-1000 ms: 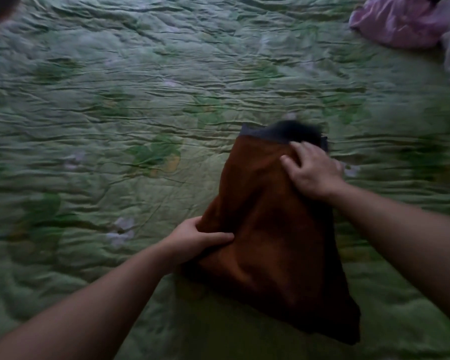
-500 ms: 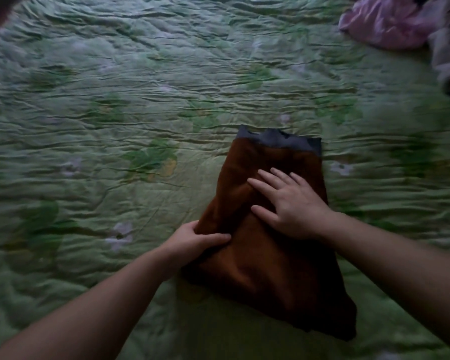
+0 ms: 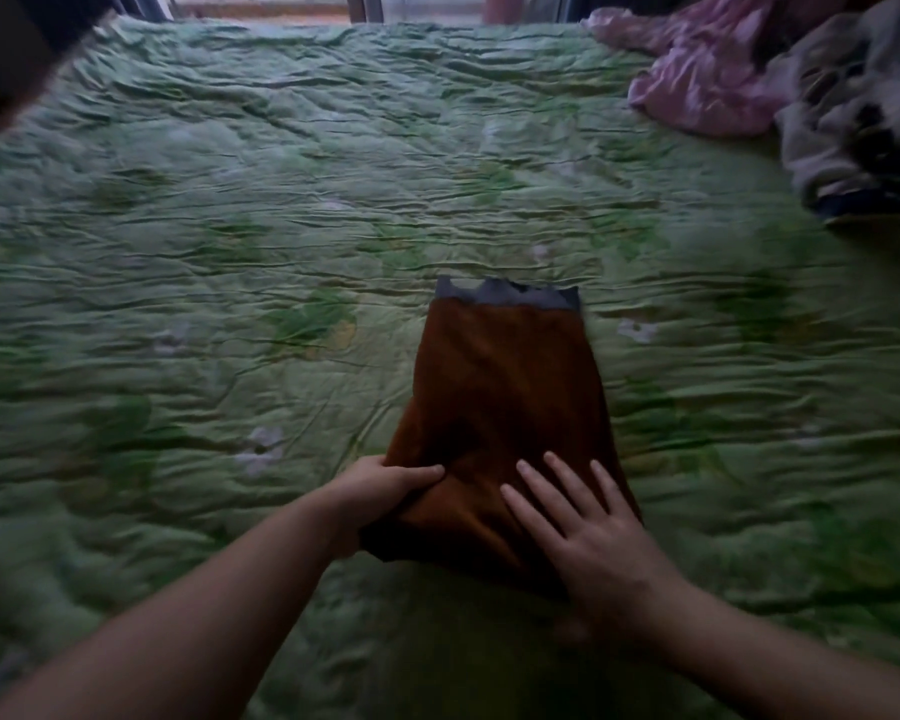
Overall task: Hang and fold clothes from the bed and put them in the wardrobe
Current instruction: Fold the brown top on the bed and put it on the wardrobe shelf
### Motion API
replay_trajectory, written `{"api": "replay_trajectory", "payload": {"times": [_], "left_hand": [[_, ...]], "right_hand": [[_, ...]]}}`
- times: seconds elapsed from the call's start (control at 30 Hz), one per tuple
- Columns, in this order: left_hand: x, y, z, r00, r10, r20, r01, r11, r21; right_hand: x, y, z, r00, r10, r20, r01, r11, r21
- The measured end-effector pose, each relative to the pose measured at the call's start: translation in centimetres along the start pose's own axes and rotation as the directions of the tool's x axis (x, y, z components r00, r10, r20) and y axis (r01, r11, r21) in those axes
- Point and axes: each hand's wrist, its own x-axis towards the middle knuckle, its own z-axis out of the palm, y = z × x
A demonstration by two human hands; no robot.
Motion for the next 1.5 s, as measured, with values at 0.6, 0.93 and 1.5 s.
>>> {"api": "replay_trajectory", "payload": {"times": [0.6,0.93,1.5], "left_hand": [[-7.9,0.6,-1.8,0.997,0.069,0.039,-0.071,0.996,0.050],[-7.2,1.5,-0.6,0.805,0.520,0.285,-0.560,0.825,0.077],[2.5,4.8,1.7,0.892,0.202,-0.403,-0.139,0.974,0.181]], "right_hand": [[-0.2,2.7,-13.7,0.892,0.004,0.451,-0.312,0.727,0.612],[3.5,8.5,-15.0,0.702,-0.070,0.708,-0.635,0.387,0.668],[5.5,3.3,-7.8,0.968,0.198,-0.152,-0.166,0.966,0.199]]}}
